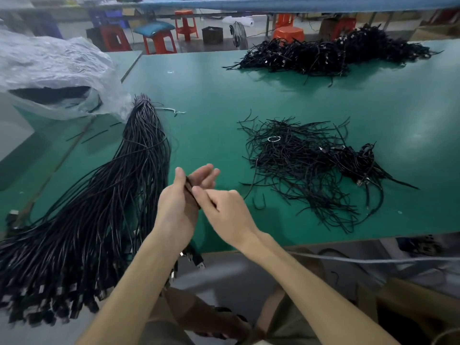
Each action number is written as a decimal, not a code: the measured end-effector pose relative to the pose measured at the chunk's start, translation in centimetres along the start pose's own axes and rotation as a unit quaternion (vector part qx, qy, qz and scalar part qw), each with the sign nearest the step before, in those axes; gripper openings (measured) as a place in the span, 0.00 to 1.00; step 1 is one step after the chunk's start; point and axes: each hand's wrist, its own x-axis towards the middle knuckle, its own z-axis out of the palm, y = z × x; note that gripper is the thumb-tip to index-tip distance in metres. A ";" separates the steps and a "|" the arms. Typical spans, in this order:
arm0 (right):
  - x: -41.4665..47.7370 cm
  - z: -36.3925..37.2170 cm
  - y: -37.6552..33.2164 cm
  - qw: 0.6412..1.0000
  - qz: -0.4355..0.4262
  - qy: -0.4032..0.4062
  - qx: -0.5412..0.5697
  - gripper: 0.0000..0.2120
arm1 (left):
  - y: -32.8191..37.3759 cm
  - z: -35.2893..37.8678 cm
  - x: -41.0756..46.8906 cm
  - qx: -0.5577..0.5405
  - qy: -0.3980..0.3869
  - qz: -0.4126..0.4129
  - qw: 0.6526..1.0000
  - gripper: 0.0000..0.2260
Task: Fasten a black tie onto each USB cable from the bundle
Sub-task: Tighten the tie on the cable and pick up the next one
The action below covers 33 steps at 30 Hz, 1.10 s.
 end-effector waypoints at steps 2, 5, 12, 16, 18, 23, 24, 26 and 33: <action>-0.4 0.4 0.8 0.999 0.005 -0.015 -0.029 0.29 | 1.0 0.2 0.4 -0.166 0.033 -0.045 0.985 0.21; -0.7 0.0 2.0 0.997 0.012 -0.018 -0.067 0.30 | 2.5 -1.1 0.5 -0.301 0.013 -0.062 0.951 0.15; 2.4 -2.8 2.2 0.991 0.017 0.072 -0.107 0.30 | 3.5 -3.0 -1.5 0.228 -0.198 -0.007 0.953 0.25; 3.7 -3.0 1.0 0.988 -0.031 0.109 -0.104 0.29 | 1.1 -1.8 -1.3 0.479 -0.150 0.095 0.860 0.24; 3.4 -2.6 0.6 0.988 -0.042 0.117 -0.087 0.28 | 0.0 -1.5 -1.0 0.463 -0.089 0.153 0.868 0.20; 1.7 -1.0 0.6 0.993 -0.047 0.096 -0.045 0.26 | -0.8 -1.5 -0.1 0.197 -0.039 0.065 0.978 0.21; 1.3 -0.7 0.6 0.993 -0.055 0.094 -0.047 0.26 | -0.6 -1.2 0.0 0.129 -0.038 0.037 0.990 0.24; 0.7 -0.1 0.4 0.991 -0.073 0.082 -0.082 0.24 | -0.1 -0.7 0.1 0.048 -0.026 -0.002 0.998 0.25; -0.2 0.4 1.1 0.956 -0.151 0.103 -0.228 0.21 | 0.5 0.6 0.1 -0.177 0.064 -0.099 0.977 0.13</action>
